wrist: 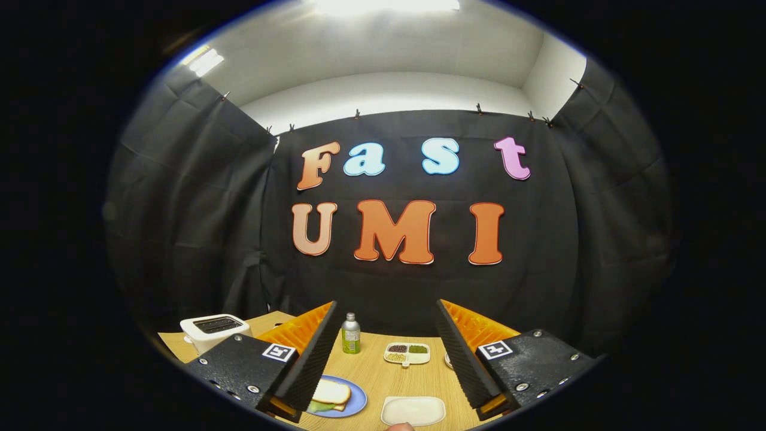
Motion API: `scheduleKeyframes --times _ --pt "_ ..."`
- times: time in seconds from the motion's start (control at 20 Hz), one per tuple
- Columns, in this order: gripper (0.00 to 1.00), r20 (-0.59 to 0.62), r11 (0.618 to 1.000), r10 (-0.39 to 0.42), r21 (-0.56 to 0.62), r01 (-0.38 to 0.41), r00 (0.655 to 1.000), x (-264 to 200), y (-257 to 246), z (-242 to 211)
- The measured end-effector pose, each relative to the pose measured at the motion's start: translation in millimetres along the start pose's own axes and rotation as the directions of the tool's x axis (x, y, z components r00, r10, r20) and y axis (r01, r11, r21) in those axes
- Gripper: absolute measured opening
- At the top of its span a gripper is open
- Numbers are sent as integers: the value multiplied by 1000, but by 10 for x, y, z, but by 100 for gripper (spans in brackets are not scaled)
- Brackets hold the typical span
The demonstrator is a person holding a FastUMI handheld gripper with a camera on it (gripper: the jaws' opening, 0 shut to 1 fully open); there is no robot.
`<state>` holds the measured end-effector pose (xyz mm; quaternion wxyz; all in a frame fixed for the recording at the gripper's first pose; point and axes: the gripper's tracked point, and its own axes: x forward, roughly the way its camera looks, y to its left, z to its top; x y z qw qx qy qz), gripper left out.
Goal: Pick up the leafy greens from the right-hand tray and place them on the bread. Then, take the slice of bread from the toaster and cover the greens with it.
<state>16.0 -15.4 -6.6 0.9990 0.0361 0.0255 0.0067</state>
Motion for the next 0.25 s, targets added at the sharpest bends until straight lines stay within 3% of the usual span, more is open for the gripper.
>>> scheduleKeyframes --times 0.25 --pt "95 -1 1000 -4 12 4 1000 10 11 -10"
